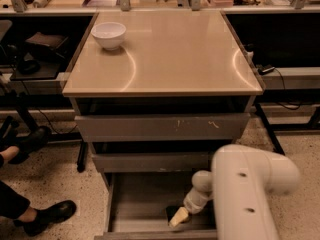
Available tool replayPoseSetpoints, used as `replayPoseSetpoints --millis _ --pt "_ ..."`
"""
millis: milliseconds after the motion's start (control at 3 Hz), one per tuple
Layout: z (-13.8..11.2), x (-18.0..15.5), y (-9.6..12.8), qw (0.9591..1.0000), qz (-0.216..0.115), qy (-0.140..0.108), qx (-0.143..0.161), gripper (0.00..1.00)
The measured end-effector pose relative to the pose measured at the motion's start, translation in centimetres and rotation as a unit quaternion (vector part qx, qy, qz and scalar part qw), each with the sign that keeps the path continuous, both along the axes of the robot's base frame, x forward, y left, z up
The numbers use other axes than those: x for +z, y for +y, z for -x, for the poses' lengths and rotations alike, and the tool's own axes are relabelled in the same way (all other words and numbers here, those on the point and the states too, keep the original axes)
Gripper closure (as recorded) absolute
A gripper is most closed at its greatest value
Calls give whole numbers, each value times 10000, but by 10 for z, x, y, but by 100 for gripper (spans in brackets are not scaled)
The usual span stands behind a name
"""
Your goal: Pick sponge from bottom drawer and place on counter
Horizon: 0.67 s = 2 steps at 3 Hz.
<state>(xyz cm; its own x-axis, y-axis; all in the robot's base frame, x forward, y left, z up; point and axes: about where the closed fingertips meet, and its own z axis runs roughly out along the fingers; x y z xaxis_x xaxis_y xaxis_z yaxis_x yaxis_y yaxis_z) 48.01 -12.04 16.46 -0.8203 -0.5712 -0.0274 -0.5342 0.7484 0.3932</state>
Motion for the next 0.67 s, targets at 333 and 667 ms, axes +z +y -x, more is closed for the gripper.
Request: replayPoseSetpoints --millis 333,667 --pt "-9 -9 -15 9947 -916 -150 -440 0" --pt "-40 -2 -41 9926 -975 -601 -403 0"
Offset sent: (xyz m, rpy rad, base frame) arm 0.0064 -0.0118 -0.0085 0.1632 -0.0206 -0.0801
